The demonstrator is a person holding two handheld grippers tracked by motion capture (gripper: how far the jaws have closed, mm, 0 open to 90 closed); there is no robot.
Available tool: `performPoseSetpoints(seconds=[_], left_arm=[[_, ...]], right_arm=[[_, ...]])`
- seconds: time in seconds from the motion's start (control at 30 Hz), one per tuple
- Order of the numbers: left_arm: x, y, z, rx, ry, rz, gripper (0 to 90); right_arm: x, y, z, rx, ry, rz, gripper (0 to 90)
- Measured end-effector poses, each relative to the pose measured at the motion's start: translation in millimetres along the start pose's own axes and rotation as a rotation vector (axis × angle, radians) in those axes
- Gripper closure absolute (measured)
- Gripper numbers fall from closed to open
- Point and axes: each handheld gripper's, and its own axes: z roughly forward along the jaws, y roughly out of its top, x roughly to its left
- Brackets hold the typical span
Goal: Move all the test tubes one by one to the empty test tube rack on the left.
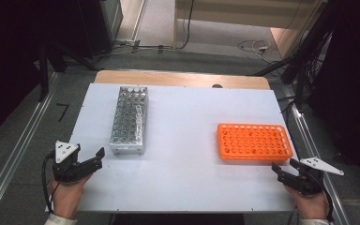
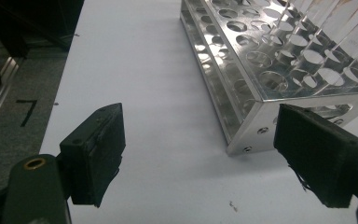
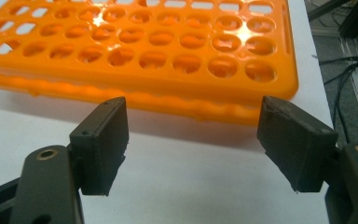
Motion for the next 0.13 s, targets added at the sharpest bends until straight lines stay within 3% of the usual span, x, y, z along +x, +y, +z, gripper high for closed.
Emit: performPoseSetpoints(seconds=[0.13], left_arm=[[2.8,-0.9,1.2,0.002,0.007,-0.007,16.1]], right_arm=[[-2.7,-5.2,1.8,0.02,0.003,0.008,19.0]])
